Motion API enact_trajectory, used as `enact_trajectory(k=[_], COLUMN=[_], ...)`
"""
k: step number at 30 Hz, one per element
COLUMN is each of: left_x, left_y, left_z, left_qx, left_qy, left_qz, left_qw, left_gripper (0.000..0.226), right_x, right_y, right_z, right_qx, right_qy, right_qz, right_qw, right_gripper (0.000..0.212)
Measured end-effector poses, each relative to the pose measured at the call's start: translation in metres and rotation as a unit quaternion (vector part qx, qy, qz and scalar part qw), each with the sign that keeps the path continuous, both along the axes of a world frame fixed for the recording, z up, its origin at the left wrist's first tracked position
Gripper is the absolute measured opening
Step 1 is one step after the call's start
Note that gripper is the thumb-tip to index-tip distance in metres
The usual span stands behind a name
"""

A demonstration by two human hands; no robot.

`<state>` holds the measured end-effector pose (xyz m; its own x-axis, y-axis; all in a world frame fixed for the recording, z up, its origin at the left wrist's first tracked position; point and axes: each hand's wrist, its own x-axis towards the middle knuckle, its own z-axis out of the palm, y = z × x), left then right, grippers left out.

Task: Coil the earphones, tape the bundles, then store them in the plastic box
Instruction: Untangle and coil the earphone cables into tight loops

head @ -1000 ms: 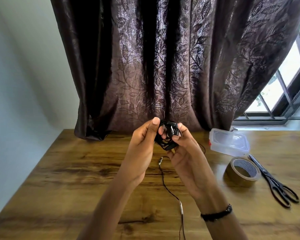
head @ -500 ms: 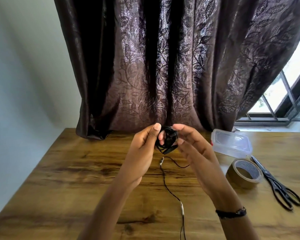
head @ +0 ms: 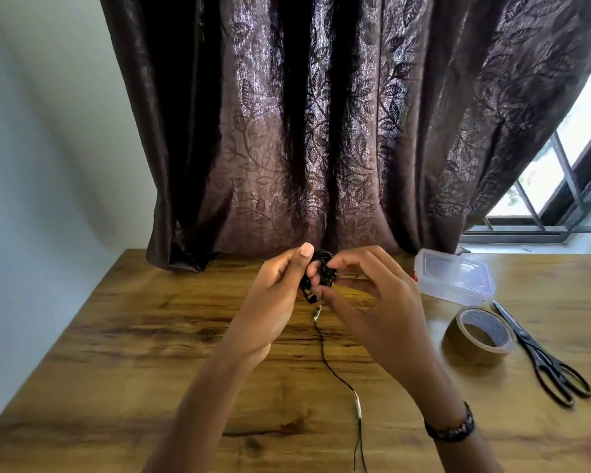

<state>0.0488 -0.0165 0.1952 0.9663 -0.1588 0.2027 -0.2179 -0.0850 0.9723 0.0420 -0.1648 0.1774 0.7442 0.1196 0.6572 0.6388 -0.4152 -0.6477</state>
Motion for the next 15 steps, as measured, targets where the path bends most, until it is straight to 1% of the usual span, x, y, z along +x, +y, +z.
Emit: enact_trajectory(k=[3, 6, 9, 11, 13, 15], left_x=[0.001, 0.002, 0.006, 0.009, 0.009, 0.010], left_y=[0.001, -0.002, 0.001, 0.005, 0.009, 0.012], left_z=[-0.004, -0.010, -0.018, -0.021, -0.020, -0.019], left_qx=[0.006, 0.046, 0.090, 0.101, 0.089, 0.069], left_qy=[0.003, -0.030, -0.064, -0.072, -0.062, -0.045], left_qz=[-0.005, 0.012, 0.037, 0.046, 0.044, 0.043], left_qw=[1.000, 0.998, 0.993, 0.991, 0.993, 0.996], left_gripper=[0.041, 0.041, 0.042, 0.041, 0.038, 0.041], right_x=[-0.001, 0.000, 0.003, 0.005, 0.006, 0.008], right_y=[-0.001, -0.001, -0.005, -0.009, -0.012, -0.015], right_z=[0.002, 0.004, 0.003, 0.002, 0.001, 0.000], right_qx=[0.006, 0.001, 0.010, 0.040, 0.085, 0.115], right_qy=[0.026, 0.032, 0.072, 0.110, 0.143, 0.157], right_qz=[0.012, 0.005, 0.014, 0.038, 0.070, 0.083], right_qw=[1.000, 0.999, 0.997, 0.992, 0.984, 0.977], right_gripper=[0.026, 0.017, 0.014, 0.013, 0.009, 0.009])
